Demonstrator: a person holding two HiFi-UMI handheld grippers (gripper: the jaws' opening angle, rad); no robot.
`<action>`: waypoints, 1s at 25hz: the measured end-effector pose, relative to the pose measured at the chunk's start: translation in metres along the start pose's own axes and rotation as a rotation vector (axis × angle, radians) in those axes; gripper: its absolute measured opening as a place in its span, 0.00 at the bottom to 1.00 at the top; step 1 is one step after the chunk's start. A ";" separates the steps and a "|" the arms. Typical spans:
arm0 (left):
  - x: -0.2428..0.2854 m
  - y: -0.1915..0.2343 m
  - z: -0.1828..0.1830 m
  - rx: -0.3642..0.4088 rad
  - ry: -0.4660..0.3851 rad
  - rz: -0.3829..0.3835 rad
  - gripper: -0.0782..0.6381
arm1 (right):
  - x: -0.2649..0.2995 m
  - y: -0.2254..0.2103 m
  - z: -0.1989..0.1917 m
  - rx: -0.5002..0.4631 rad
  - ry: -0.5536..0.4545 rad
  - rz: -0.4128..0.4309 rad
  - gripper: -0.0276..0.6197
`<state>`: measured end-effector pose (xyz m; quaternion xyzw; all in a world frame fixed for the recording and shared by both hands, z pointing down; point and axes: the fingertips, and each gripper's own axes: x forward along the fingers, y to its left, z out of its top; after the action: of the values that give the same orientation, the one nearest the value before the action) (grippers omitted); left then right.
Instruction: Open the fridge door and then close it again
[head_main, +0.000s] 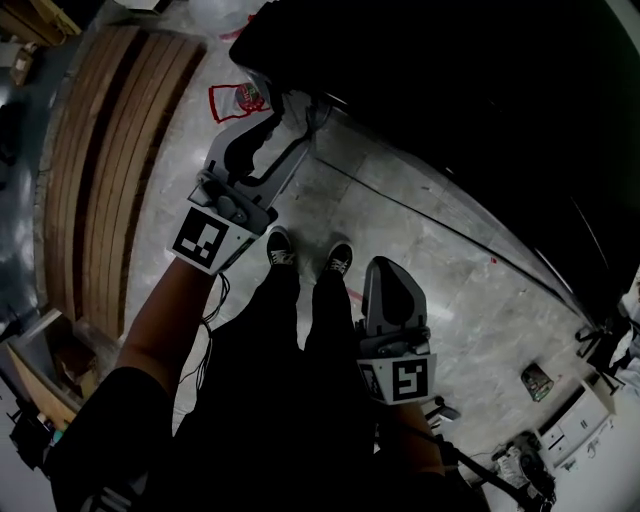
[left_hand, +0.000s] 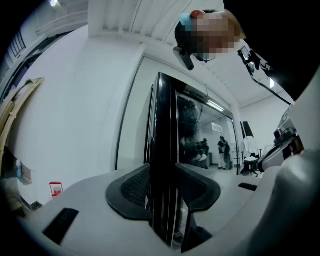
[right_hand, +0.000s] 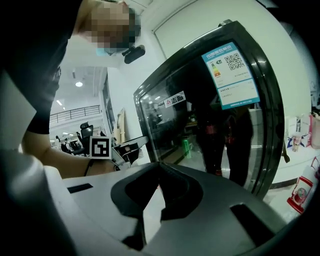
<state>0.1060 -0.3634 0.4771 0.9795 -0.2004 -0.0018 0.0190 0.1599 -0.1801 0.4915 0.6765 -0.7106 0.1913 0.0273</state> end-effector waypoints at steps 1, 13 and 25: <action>0.001 0.000 0.000 0.007 0.000 -0.002 0.32 | 0.001 -0.001 0.000 0.006 -0.005 -0.010 0.07; -0.080 -0.049 0.061 0.021 0.004 0.193 0.12 | -0.008 0.041 0.057 -0.046 -0.095 0.040 0.07; -0.153 -0.172 0.212 -0.156 -0.010 0.107 0.12 | -0.094 0.116 0.191 -0.108 -0.198 0.130 0.07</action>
<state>0.0305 -0.1533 0.2580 0.9630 -0.2516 -0.0212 0.0945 0.0973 -0.1482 0.2592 0.6420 -0.7615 0.0866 -0.0190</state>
